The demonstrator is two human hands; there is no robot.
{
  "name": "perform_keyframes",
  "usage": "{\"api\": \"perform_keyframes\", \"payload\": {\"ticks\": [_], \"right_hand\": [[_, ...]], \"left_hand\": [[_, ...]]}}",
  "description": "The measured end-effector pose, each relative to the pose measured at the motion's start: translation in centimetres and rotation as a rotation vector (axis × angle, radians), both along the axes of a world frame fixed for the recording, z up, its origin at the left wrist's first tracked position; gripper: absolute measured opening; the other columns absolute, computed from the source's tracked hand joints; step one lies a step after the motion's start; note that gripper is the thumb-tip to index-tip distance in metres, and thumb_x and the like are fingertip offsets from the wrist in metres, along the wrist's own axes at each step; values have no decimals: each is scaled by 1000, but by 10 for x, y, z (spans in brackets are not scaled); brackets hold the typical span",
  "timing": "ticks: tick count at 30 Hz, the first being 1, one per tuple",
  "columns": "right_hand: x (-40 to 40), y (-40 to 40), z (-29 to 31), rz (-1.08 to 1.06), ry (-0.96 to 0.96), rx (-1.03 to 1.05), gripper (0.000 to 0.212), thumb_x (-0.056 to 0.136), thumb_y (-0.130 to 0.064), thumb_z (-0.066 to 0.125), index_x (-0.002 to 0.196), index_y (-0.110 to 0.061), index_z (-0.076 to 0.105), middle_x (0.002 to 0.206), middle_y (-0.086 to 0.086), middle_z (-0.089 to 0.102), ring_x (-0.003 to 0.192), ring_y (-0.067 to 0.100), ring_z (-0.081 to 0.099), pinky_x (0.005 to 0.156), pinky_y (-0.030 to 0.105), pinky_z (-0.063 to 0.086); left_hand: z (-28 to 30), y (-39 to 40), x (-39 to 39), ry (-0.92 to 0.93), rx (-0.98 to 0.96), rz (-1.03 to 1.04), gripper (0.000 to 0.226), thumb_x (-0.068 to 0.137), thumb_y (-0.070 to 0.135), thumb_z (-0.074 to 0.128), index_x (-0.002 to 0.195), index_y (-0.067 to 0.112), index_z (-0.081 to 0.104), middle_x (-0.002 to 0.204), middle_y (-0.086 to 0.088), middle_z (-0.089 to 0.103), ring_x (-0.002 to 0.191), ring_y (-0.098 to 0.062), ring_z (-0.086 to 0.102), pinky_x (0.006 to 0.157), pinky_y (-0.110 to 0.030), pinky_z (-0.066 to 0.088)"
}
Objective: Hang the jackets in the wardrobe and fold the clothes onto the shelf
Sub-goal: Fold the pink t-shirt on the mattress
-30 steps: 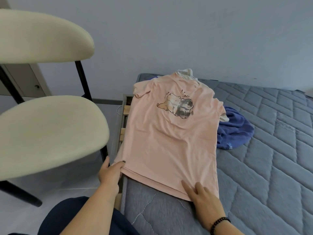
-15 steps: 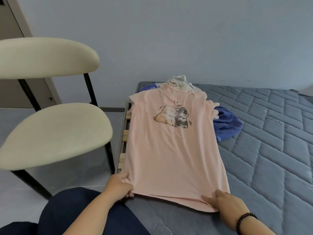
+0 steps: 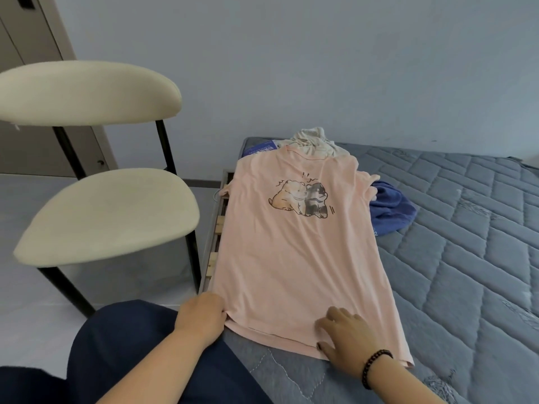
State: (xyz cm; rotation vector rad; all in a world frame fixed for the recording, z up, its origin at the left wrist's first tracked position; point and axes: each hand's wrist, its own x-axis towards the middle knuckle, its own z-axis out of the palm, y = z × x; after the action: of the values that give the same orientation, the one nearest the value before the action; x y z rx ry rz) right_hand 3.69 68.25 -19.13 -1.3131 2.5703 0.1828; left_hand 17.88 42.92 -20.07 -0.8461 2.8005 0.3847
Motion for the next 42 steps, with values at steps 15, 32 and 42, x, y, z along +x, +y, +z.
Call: {"api": "perform_keyframes", "payload": {"ticks": [15,32,42], "right_hand": [[-1,-7,-13,199,4,-57,16,81,-33,44,79,-22,55,87,-5,55,79,16,56,55,27,40],[2,-22,-7,127,-68,84,26,83,-22,46,93,-11,67,89,0,55,86,23,59,66,29,45],[-43,-76,-8,35,-192,-184,30,94,-22,40,110,-15,64,119,1,57,111,19,53,84,32,51]], "left_hand": [[9,-2,8,91,-66,94,25,92,27,43,70,18,51,83,5,56,72,-13,53,64,-26,40],[11,13,6,-195,-271,-86,7,85,22,47,80,20,50,90,3,56,82,-16,46,77,-28,34],[-1,-14,-31,251,423,453,20,95,20,41,88,35,52,101,9,48,98,-16,48,84,-30,39]]}}
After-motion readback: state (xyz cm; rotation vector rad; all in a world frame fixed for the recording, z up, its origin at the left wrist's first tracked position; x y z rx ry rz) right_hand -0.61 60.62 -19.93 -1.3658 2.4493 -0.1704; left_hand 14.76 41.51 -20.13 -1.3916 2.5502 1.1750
